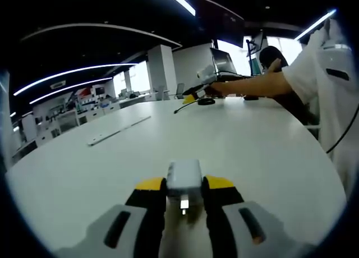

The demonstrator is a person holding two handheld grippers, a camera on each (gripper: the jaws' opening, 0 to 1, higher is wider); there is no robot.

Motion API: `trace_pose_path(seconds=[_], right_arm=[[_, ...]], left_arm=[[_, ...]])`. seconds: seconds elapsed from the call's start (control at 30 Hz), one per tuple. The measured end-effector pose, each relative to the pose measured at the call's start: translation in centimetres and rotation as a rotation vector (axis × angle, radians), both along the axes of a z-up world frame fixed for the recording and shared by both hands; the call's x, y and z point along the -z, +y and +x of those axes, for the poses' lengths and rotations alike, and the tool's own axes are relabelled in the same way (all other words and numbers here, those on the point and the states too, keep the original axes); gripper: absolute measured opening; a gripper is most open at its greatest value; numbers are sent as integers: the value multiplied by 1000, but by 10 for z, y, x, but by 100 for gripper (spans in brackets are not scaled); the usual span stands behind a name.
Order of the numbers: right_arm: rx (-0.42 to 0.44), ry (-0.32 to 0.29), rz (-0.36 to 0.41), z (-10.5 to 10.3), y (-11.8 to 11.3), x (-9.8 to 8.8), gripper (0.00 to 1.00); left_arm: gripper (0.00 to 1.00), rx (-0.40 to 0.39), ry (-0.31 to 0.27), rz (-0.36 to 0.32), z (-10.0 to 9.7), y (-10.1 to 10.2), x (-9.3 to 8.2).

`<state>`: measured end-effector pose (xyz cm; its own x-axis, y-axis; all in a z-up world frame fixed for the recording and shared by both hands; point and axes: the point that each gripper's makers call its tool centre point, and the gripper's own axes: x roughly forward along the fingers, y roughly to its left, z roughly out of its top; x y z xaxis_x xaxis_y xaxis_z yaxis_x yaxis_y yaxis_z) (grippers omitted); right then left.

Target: Plug the desk Type‑C cable into the charger adapter.

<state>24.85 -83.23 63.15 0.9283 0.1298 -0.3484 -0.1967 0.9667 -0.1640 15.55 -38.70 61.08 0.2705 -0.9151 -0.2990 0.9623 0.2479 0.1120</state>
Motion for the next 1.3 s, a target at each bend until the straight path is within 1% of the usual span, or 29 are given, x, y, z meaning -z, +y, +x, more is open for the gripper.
trace_pose_path(seconds=[0.3,0.33,0.4,0.43,0.57,0.73,0.93,1.0,1.1,1.3], right_arm=[[4,30,-12,3,-8,6,95],[3,34,-13,3,-8,7,93],[1,47,-23,3,-9,9,85],[0,51,-30,3,-10,9,84],[-7,62,-18,7,-11,10,84],[-9,84,-35,10,-10,16,84],[-26,107,-31,12,-9,21,75],[-38,119,-8,11,-5,24,71],[-51,137,-9,10,-2,29,62],[-58,158,0,10,-1,35,53]], left_arm=[[26,3,-3,5,0,0,0],[26,3,-3,5,0,0,0],[26,3,-2,4,0,0,0],[26,4,-1,4,0,0,0],[26,4,1,4,0,0,0],[26,5,0,6,0,0,1],[26,6,-3,9,-1,0,1],[26,7,-2,8,-1,0,1],[26,8,-1,8,-1,0,1],[26,9,-1,9,-1,1,1]])
